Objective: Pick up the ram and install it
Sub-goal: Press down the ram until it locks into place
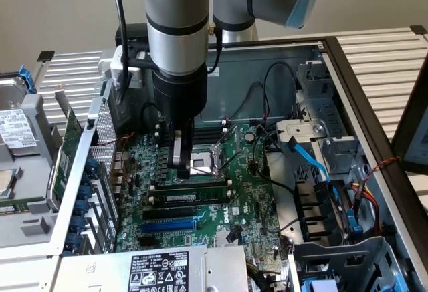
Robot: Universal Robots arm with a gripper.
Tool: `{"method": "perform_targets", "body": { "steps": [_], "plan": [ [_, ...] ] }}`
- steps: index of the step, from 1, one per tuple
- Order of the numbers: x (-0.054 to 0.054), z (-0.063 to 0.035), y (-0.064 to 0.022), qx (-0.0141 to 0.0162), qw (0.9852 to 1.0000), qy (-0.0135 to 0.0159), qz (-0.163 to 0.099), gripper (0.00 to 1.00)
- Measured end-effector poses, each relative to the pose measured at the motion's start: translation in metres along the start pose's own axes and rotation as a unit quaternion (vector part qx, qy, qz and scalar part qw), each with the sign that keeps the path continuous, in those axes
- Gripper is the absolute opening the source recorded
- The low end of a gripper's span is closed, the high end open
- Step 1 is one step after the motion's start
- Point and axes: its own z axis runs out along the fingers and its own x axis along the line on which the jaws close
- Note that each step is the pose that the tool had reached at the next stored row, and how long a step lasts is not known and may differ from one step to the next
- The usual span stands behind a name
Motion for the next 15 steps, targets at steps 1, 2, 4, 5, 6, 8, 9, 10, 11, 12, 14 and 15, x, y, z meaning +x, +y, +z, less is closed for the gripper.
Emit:
{"method": "perform_targets", "body": {
  "steps": [1, 2, 4, 5, 6, 8, 9, 10, 11, 12, 14, 15],
  "plan": [
    [0.0000, 0.0001, 0.0000, 0.0003, 1.0000, -0.0005, 0.008, 0.10],
    [0.0000, 0.0002, 0.0000, 0.0004, 0.9999, -0.0010, 0.015, 0.10],
    [0.0000, 0.0003, 0.0000, 0.0008, 0.9996, -0.0018, 0.030, 0.10],
    [0.0000, 0.0004, 0.0000, 0.0010, 0.9993, -0.0023, 0.037, 0.10],
    [0.0000, 0.0005, 0.0000, 0.0012, 0.9990, -0.0027, 0.045, 0.10],
    [0.0000, 0.0006, -0.0001, 0.0016, 0.9982, -0.0036, 0.060, 0.10],
    [0.0000, 0.0007, -0.0001, 0.0018, 0.9977, -0.0041, 0.068, 0.10],
    [0.0000, 0.0008, -0.0001, 0.0020, 0.9971, -0.0046, 0.076, 0.10],
    [0.0000, 0.0009, -0.0001, 0.0022, 0.9964, -0.0050, 0.084, 0.10],
    [0.0001, 0.0010, -0.0001, 0.0024, 0.9958, -0.0055, 0.092, 0.10],
    [0.0000, 0.0011, -0.0001, 0.0028, 0.9943, -0.0063, 0.106, 0.10],
    [0.0000, 0.0012, -0.0001, 0.0030, 0.9935, -0.0068, 0.113, 0.10]
  ]
}}
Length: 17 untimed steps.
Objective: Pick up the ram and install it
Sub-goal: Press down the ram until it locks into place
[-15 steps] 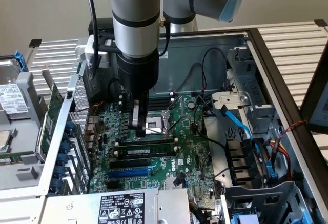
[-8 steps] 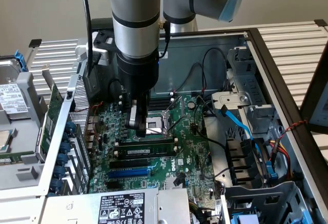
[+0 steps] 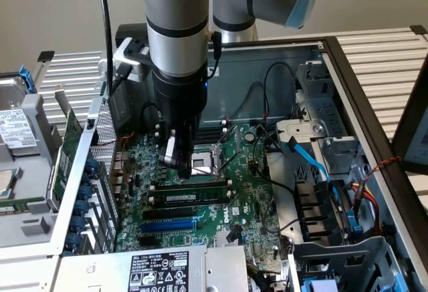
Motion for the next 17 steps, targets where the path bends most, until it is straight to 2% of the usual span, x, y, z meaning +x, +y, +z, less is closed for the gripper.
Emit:
{"method": "perform_targets", "body": {
  "steps": [4, 8, 12, 17],
  "plan": [
    [0.0000, 0.0001, 0.0000, 0.0010, 0.9996, -0.0010, 0.027, 0.10],
    [0.0000, 0.0003, 0.0000, 0.0021, 0.9987, -0.0014, 0.052, 0.10],
    [0.0000, 0.0004, 0.0000, 0.0032, 0.9971, -0.0018, 0.076, 0.10],
    [0.0001, 0.0006, 0.0000, 0.0042, 0.9944, -0.0022, 0.106, 0.10]
  ]
}}
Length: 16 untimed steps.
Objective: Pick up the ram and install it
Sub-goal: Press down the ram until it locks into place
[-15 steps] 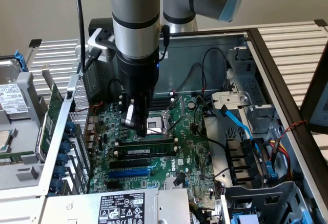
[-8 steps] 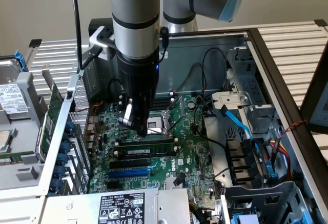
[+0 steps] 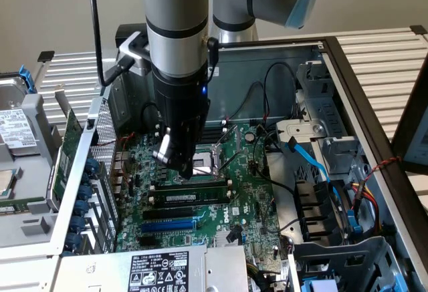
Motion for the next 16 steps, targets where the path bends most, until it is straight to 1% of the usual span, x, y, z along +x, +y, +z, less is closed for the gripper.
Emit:
{"method": "perform_targets", "body": {
  "steps": [4, 8, 12, 16],
  "plan": [
    [0.0000, 0.0003, 0.0000, 0.0003, 0.9997, -0.0006, 0.023, 0.10],
    [0.0000, 0.0007, 0.0000, 0.0006, 0.9989, -0.0013, 0.047, 0.10],
    [0.0000, 0.0011, -0.0001, 0.0015, 0.9974, -0.0019, 0.072, 0.10],
    [0.0000, 0.0015, -0.0001, 0.0023, 0.9952, -0.0028, 0.098, 0.10]
  ]
}}
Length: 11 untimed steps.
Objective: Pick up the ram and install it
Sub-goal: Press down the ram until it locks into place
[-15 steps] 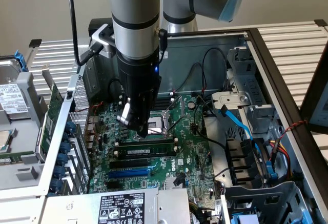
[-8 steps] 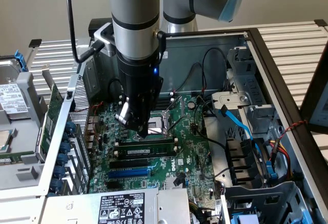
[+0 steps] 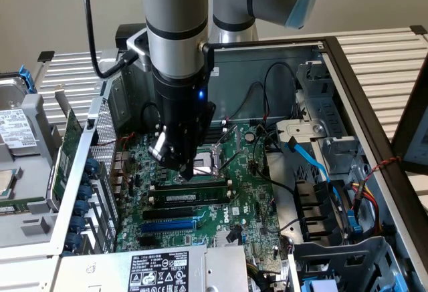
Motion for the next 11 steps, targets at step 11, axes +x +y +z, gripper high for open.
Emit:
{"method": "perform_targets", "body": {
  "steps": [11],
  "plan": [
    [0.0000, 0.0014, -0.0001, 0.0018, 0.9973, -0.0031, 0.073, 0.10]
  ]
}}
